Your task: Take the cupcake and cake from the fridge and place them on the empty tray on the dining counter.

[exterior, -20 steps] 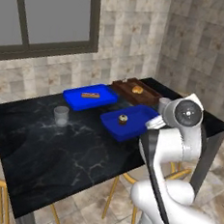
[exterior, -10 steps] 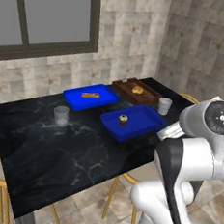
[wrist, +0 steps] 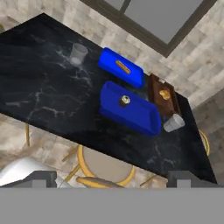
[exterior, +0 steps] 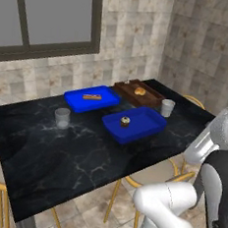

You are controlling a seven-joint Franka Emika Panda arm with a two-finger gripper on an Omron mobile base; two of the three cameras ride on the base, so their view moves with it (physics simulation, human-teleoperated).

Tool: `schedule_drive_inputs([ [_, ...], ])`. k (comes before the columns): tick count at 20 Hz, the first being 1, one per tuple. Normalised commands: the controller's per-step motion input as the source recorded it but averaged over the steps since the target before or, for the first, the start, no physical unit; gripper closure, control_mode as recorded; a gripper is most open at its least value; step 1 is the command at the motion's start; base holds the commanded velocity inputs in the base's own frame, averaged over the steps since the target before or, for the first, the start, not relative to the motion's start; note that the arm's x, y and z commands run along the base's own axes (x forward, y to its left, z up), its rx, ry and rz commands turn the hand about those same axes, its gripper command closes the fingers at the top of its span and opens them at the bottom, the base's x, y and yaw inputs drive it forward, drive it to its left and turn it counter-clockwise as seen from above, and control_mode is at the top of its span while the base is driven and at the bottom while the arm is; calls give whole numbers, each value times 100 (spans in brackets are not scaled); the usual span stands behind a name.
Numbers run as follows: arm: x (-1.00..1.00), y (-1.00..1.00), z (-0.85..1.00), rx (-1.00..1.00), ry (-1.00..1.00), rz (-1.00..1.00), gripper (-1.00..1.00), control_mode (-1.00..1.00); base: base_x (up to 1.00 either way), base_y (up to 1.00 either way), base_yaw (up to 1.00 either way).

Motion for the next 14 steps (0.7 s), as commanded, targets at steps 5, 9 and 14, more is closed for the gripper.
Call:
schedule_drive_inputs([
  [5, 9, -6, -18, 0, 0, 28, -100, 100, 5, 0, 4],
  [9, 0, 0, 0, 0, 0, 0, -100, 100, 5, 0, 4],
  [14, 0, 0, 0, 0, 0, 0, -100, 100, -62, 22, 1],
])
